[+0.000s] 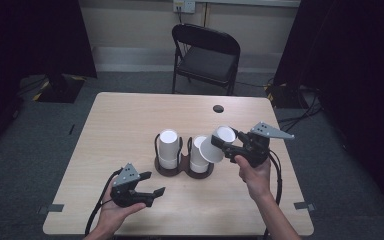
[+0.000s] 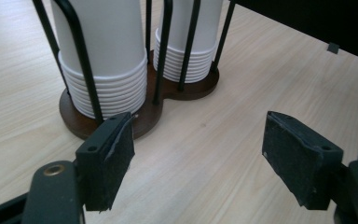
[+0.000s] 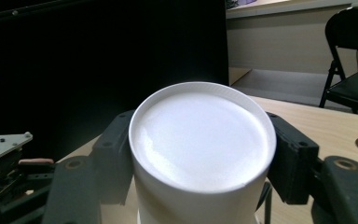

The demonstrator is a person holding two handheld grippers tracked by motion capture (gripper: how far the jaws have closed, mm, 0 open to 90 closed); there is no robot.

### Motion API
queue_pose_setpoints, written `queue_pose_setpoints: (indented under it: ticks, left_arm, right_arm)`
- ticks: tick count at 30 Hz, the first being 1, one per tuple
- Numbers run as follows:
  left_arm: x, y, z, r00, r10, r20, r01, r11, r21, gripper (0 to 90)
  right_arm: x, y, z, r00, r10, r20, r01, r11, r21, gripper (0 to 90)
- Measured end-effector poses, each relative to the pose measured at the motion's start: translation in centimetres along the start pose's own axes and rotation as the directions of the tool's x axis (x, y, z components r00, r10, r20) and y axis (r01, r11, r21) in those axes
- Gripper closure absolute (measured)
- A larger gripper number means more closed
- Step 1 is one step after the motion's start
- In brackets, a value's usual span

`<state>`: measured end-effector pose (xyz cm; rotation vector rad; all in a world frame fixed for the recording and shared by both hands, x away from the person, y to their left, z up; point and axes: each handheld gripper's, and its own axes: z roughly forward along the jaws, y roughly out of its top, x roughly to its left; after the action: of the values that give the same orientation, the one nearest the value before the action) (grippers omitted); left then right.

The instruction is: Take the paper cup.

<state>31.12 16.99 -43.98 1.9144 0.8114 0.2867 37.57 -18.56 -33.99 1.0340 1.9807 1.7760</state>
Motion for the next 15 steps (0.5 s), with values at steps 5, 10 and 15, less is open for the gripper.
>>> queue_pose_setpoints:
  ticks: [5,10,15]
  left_arm:
    - [-0.1,0.0,0.1,1.0,-0.005,0.001,0.005,1.0,0.001,23.8]
    - [0.0,0.0,-0.1,1.0,-0.004,0.001,0.004,1.0,-0.001,31.4]
    - [-0.3,0.6,-0.1,1.0,-0.005,0.0,0.005,0.9998,-0.017,29.8]
  right_arm:
    - [0.1,-0.5,-0.2,0.999,0.032,-0.031,-0.032,0.999,0.006,34.1]
    - [0.1,-1.1,-0.4,0.9934,0.089,-0.073,-0.088,0.996,0.015,34.1]
    - [0.6,-1.6,-0.5,0.9897,0.113,-0.087,-0.112,0.994,0.016,34.2]
